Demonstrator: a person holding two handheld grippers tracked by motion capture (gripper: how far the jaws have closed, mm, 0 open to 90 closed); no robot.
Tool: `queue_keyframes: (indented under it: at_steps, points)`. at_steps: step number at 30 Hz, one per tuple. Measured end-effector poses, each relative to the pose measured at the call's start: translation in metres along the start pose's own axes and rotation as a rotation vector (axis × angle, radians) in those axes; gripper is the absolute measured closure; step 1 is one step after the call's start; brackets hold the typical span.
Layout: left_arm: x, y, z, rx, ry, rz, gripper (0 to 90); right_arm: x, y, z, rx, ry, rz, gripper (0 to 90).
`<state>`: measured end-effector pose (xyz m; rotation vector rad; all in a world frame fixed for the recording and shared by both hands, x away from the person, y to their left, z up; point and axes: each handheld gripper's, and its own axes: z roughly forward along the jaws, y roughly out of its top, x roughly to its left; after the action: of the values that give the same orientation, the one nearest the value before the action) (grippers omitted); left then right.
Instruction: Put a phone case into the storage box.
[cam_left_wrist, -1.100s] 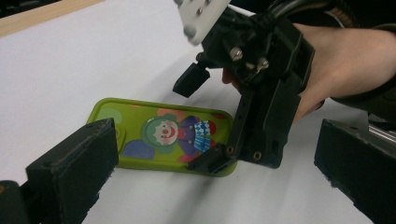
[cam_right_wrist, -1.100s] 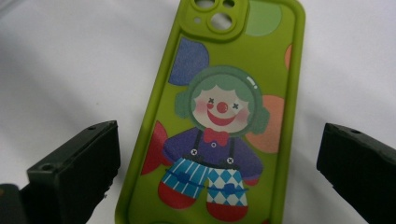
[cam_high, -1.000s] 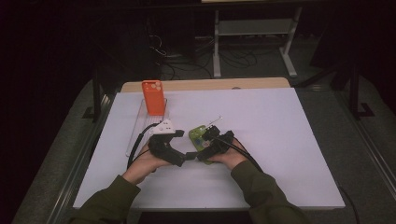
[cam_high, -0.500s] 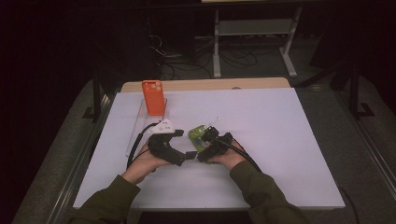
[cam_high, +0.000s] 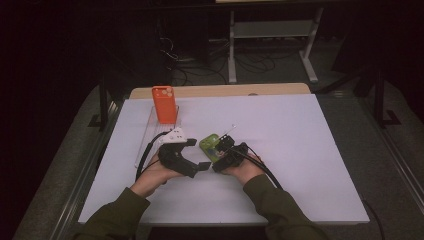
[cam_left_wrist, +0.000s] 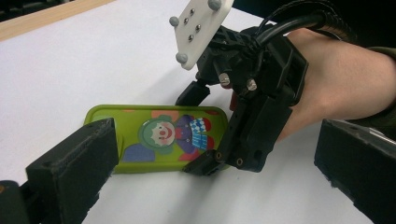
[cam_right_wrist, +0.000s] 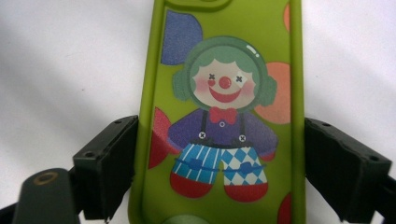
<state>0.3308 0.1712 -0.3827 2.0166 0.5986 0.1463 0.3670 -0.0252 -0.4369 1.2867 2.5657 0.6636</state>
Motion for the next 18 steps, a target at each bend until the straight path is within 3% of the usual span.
queue_keyframes:
  at_steps: [18]
  points:
    - [0.001, 0.001, -0.001, 0.002, 0.002, 0.003, 0.0, -0.014, -0.002, -0.012, 0.017, 0.073, -0.053, 16.1]
